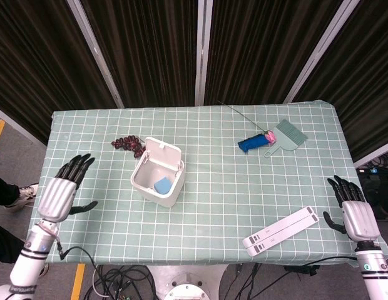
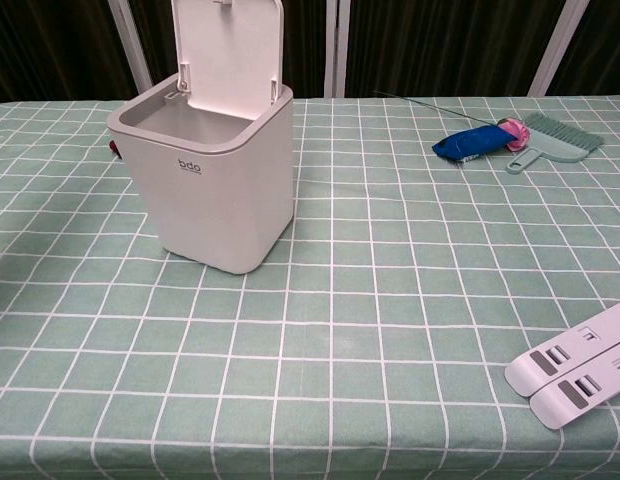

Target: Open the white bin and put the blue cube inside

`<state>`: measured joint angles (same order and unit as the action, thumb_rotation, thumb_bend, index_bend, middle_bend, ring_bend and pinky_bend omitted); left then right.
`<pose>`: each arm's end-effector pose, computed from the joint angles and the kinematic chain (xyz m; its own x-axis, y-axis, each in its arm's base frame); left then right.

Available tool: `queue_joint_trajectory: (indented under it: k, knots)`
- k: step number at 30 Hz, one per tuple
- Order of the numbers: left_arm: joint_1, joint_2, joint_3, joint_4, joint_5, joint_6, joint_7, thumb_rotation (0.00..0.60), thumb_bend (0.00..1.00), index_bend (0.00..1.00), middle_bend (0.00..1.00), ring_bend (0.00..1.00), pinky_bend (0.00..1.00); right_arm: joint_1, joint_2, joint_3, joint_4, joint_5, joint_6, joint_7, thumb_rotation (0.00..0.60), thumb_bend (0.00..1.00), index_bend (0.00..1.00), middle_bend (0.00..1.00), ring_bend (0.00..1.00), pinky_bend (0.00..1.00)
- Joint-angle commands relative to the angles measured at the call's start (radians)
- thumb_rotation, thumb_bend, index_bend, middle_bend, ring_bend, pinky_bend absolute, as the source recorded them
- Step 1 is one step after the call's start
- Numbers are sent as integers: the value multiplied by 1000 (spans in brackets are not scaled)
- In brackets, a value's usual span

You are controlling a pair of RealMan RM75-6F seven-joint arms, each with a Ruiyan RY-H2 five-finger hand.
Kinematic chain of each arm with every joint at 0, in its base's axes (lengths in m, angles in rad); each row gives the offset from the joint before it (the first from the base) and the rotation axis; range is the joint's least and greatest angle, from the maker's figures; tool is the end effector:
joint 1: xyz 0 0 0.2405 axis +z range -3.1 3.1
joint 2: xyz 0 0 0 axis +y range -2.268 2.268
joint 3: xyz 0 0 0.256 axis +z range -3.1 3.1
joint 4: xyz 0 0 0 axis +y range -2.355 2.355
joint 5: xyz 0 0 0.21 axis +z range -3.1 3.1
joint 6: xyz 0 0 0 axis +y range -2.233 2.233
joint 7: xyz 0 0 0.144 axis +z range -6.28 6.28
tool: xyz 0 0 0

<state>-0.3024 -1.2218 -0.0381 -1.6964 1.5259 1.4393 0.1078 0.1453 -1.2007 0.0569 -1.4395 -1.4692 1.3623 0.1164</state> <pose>-0.2372 0.2324 0.1115 0.3335 -0.0022 0.9428 0.9118 -0.2533 -0.3231 -0.3374 -0.2043 0.1375 0.3669 -0.0844 0.9264 -0.9300 -0.0094 0.3675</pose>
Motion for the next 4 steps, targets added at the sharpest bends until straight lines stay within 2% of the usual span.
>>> queue_joint_trajectory:
  k: [1,4]
  knots:
    - [68,17,80,78,-9,11,60,600,39,42,49,8,125,0,0,-1,-9,-3,1,-11,600,276,0,0,0,0]
    - [102,-5,105,128,-5,27,87,600,38,42,47,0,89,2,-3,-4,-15,-4,-4,-22,600,277,0,0,0,0]
